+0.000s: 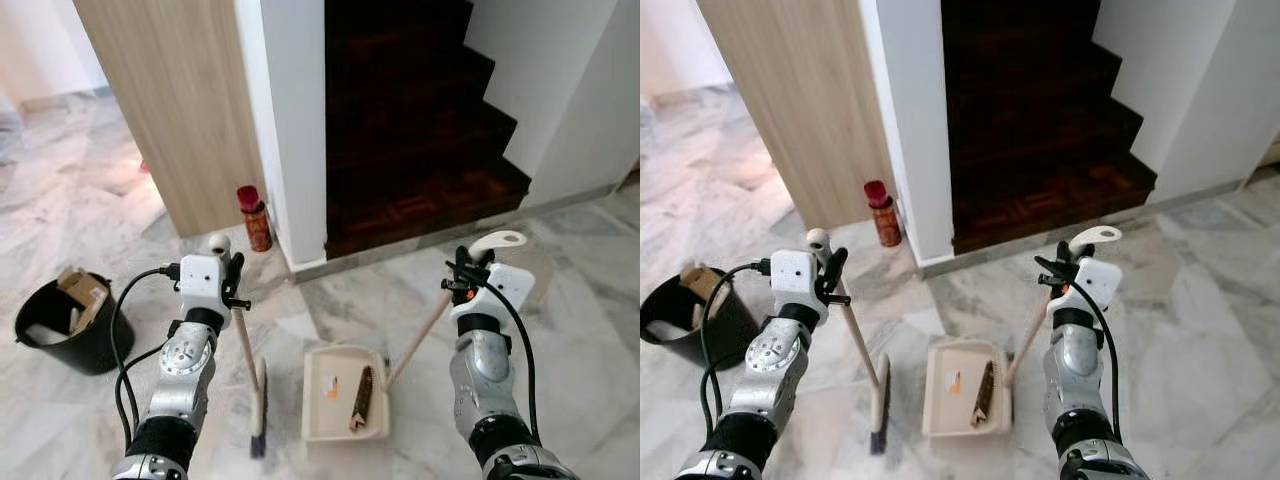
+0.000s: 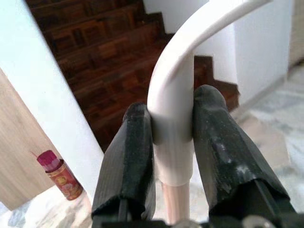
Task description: Sweep floor
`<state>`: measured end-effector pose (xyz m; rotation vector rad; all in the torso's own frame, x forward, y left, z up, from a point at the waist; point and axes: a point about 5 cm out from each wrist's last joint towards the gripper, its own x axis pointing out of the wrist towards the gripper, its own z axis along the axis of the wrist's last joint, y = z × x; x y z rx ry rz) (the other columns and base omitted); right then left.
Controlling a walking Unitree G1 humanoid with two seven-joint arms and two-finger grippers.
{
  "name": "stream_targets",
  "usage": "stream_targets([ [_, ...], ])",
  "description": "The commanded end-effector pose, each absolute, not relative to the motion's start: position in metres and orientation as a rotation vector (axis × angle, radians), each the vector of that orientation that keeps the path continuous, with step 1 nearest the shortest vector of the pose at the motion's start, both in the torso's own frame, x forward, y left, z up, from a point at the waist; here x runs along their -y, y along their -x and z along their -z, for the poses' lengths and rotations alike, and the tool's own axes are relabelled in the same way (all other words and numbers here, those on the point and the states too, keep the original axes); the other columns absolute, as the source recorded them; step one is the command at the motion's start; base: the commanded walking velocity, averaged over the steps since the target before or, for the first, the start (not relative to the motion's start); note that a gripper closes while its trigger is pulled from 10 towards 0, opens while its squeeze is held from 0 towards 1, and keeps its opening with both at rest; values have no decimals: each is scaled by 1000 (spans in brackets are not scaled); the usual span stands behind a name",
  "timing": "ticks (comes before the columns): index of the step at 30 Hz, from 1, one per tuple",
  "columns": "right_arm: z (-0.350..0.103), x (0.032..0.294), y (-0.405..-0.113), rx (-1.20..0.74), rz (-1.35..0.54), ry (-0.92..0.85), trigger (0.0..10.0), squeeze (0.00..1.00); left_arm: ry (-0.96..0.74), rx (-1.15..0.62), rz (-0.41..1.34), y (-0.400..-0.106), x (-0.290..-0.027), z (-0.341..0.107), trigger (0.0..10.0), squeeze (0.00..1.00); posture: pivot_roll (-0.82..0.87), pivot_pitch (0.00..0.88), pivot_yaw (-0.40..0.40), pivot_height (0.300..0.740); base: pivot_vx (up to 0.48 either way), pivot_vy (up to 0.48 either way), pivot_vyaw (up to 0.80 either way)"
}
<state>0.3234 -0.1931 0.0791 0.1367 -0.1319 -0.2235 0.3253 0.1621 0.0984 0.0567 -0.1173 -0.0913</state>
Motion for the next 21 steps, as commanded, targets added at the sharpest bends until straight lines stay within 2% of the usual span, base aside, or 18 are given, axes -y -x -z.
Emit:
stream_targets([
  [1,-90,195,-328,181,232,-150,10000,0,-63,162,100,-328,-161,-109,10000,0,33,17,79,740,0,277,0],
  [21,-89,200,-327,171,239,-168,10000,0,-49,159,95,-327,-160,-108,10000,0,33,0,68,740,0,283,0],
])
